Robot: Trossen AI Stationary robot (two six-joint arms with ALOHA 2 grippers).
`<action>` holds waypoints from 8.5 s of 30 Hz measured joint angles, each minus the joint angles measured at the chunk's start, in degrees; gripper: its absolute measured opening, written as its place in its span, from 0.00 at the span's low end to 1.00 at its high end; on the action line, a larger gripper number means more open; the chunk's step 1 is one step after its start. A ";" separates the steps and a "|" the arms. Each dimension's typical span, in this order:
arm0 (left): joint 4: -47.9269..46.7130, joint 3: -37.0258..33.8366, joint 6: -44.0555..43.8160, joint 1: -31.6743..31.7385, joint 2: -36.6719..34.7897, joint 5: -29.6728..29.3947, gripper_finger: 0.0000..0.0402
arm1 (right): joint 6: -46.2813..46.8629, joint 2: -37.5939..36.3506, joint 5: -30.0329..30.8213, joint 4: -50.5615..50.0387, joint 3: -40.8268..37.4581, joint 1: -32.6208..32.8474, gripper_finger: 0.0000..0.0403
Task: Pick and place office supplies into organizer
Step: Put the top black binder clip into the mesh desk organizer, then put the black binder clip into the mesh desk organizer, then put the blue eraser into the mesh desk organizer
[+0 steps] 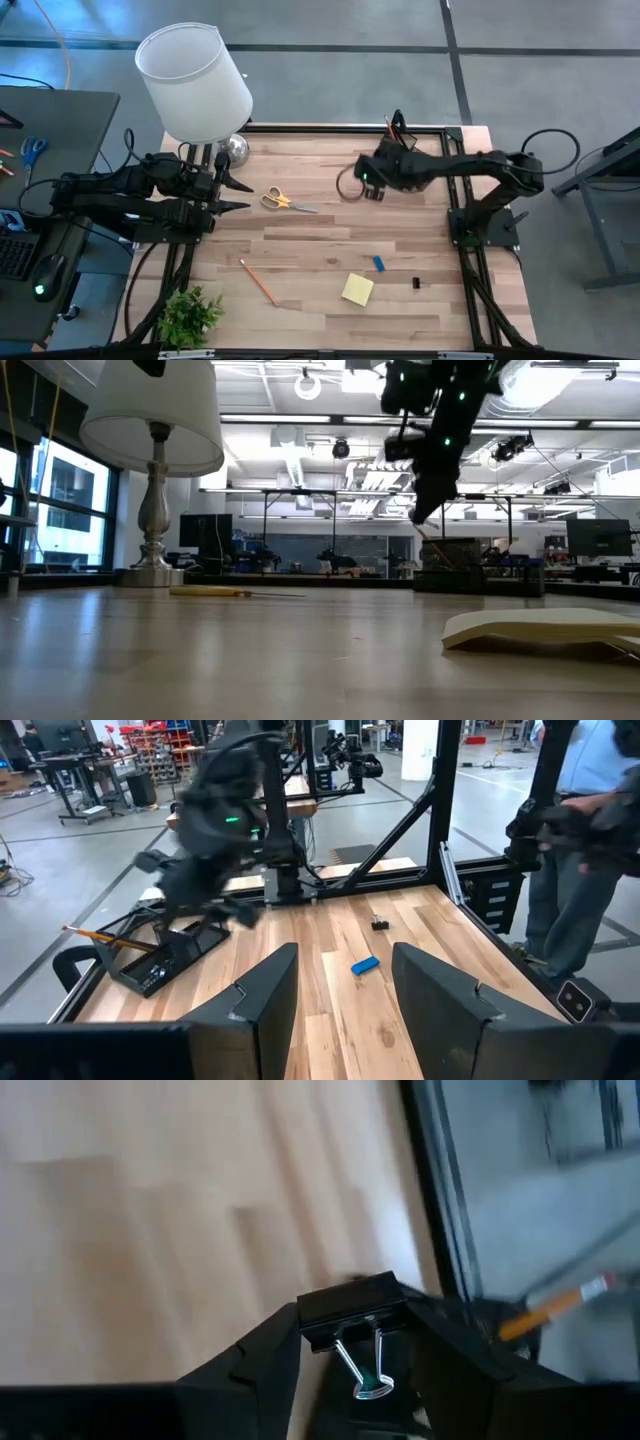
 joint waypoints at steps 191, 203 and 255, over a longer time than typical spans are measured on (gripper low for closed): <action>2.78 0.02 -1.29 0.00 4.76 5.66 0.38 | 7.75 8.53 -8.73 -8.38 9.60 -2.50 0.36; 1.18 0.02 0.54 0.00 4.76 4.99 0.38 | -1.19 8.52 -10.61 -5.14 9.59 -15.67 0.37; -0.02 0.00 -1.59 0.00 4.74 7.19 0.38 | 84.53 8.52 -30.80 -1.89 -3.26 27.44 0.50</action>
